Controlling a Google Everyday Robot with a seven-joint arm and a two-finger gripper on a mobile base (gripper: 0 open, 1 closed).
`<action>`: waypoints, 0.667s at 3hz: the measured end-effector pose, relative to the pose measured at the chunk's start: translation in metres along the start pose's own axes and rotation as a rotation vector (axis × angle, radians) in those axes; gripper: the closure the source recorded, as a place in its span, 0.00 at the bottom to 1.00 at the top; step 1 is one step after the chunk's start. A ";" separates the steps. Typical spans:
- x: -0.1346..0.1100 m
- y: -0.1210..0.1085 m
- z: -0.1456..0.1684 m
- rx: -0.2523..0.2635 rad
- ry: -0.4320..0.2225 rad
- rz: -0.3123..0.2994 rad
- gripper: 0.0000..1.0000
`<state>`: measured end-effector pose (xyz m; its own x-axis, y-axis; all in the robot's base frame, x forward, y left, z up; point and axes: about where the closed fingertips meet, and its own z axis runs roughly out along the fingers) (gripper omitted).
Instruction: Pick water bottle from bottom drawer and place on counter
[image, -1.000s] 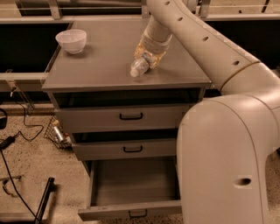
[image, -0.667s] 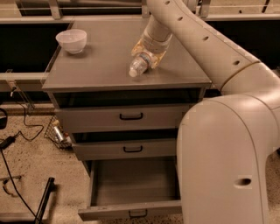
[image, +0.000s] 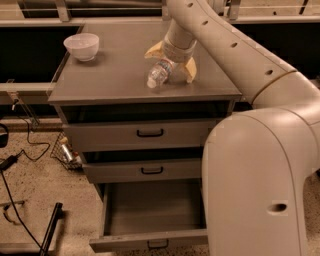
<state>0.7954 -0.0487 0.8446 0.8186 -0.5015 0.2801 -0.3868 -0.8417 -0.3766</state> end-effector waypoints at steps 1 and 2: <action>0.000 0.000 0.000 0.000 0.000 0.000 0.00; 0.000 0.000 0.000 0.000 0.000 0.000 0.00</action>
Offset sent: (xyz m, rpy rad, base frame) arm 0.0000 0.0000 0.0000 0.0000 0.0000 0.0000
